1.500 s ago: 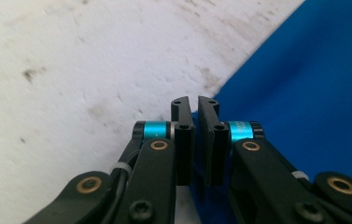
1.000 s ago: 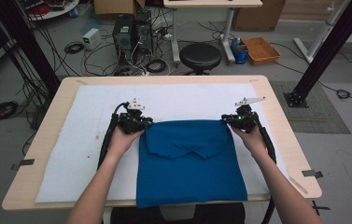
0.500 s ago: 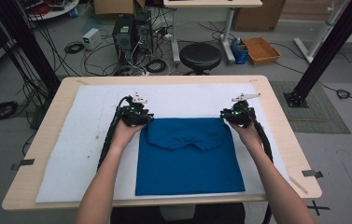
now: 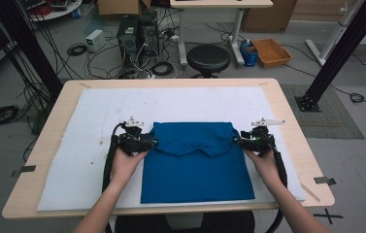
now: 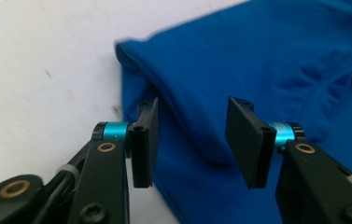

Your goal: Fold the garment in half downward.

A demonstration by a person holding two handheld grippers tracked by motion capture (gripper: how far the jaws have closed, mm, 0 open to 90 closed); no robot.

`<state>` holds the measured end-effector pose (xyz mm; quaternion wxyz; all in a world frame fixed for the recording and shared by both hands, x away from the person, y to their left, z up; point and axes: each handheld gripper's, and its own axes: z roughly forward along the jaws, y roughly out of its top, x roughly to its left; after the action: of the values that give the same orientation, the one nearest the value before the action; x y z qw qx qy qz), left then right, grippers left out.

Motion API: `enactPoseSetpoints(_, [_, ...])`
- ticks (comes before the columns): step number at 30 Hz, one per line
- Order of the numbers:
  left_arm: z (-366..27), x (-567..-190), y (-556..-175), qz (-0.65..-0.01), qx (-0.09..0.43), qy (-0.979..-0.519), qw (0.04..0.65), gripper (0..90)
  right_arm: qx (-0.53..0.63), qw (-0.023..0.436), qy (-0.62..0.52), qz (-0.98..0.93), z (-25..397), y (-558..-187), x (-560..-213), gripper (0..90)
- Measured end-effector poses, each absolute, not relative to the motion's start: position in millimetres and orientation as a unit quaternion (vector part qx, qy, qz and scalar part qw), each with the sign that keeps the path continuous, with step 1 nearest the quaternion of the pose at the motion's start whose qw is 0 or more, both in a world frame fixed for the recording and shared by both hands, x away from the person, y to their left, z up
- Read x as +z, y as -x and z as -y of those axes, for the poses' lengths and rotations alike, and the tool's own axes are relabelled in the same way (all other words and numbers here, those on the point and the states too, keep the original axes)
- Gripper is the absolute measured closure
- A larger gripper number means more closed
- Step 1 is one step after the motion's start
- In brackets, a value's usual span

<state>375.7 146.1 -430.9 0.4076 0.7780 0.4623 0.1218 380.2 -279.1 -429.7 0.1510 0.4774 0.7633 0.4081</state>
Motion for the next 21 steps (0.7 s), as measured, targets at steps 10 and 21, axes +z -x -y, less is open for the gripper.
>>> enactPoseSetpoints(10, [-133.0,-441.5,-376.2,-0.482,0.109,-0.780,0.383,65.2,0.390,0.128,-0.470,-0.781,270.2,-387.6,-443.3,71.3])
enactPoseSetpoints(21, [-136.7,-430.4,-370.0,-0.463,0.100,-0.777,0.415,83.6,0.399,0.142,-0.439,-0.792,268.8,-378.7,-430.6,89.3])
